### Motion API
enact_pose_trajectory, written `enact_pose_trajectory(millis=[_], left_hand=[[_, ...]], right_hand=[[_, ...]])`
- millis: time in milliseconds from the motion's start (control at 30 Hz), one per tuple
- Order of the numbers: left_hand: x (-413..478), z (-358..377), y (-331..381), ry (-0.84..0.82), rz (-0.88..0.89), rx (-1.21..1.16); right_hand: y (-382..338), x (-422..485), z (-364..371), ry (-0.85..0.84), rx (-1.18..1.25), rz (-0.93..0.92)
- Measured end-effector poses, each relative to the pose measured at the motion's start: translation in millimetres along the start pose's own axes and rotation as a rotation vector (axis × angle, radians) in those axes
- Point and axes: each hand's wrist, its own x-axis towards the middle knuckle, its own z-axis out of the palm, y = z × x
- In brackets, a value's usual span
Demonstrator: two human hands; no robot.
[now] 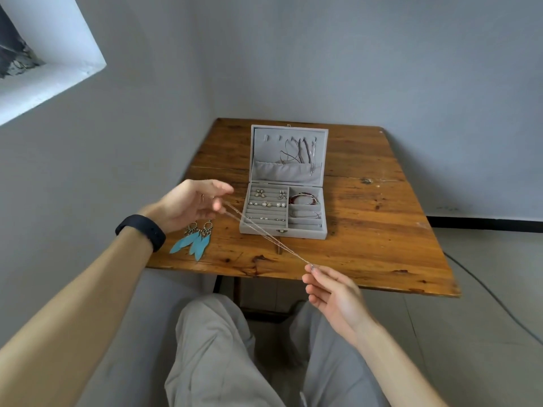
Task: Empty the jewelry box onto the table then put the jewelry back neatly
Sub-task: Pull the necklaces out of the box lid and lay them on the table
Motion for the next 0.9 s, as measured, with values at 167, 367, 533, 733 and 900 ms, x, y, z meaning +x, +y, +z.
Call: enact_pose_trajectory(millis=[167,367,533,733,900], left_hand=[[-5.1,10.6,0.1,0.011,0.015,0.672],[-7.0,32.2,-1.1,0.109,0.185,0.514],[6.4,55.5,-11.9,0.356,0.332,0.657],[27.4,55.8,-21.0,0.460,0.280,0.766],[37.1,45.5,-17.1,0.284,0.021,0.542]], right_hand=[[-4.9,3.9,-2.3,0.094,-0.044,-0.072],[-16.2,6.4,-8.2,0.175,-0.043,-0.112],[-20.2,0.3,-7.0,0.095,-0.154,-0.216],[-19.8,-7.0,-19.1,0.143,-0.205,-0.276],[-15.8,-11.1,-27.4,0.190,-0.133,-0.199]])
